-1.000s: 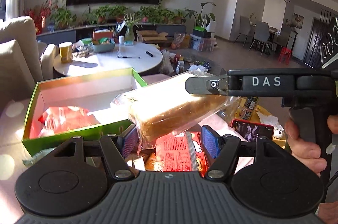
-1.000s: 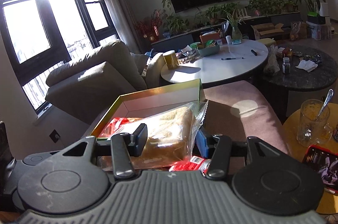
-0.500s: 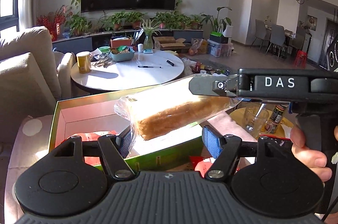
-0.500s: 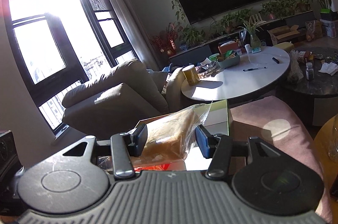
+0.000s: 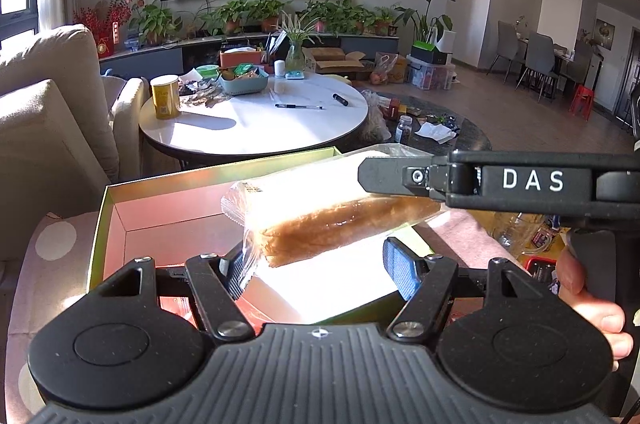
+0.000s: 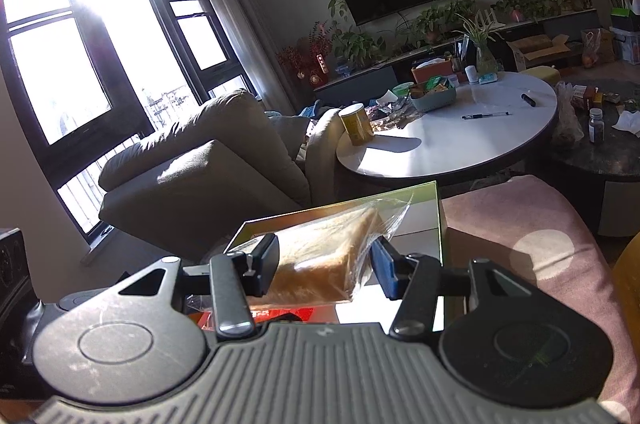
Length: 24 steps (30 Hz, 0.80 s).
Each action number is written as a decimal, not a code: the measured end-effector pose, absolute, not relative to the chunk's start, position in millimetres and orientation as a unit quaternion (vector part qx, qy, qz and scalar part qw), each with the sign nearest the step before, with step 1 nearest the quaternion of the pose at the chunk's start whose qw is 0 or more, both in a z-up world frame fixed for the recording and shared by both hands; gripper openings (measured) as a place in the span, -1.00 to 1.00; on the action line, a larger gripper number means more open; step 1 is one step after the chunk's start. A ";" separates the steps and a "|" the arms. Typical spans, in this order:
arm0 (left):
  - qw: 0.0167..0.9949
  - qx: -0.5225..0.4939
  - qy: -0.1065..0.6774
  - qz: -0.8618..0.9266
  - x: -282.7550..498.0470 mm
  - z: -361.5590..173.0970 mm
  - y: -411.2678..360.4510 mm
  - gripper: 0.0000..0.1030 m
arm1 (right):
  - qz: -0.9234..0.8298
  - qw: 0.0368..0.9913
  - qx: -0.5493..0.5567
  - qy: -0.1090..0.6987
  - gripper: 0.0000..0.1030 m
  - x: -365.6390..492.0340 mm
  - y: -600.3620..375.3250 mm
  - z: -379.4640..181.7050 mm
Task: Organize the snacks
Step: 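Lift the bread loaf with the right gripper and carry it over the box, then lower the bread loaf into the green box and open the right gripper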
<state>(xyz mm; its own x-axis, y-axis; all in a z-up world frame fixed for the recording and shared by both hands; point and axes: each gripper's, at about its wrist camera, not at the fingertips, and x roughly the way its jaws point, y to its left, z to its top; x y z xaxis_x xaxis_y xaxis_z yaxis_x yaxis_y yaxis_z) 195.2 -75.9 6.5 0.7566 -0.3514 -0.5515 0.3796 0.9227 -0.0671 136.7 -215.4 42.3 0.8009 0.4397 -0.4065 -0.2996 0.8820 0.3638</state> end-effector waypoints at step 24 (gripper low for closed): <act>0.920 0.027 0.341 -0.190 223.8 -30.9 -75.3 0.35 | 0.160 0.935 0.132 0.286 0.17 164.6 -215.5 8.8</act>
<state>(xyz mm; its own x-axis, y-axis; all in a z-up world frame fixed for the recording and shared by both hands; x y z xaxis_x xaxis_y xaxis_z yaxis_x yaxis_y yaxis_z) 223.8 -75.3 -30.9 0.6960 -0.3310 -0.6372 0.3673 0.9266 -0.0802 164.6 -215.5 8.8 0.7849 0.3745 -0.4937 -0.2236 0.9142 0.3379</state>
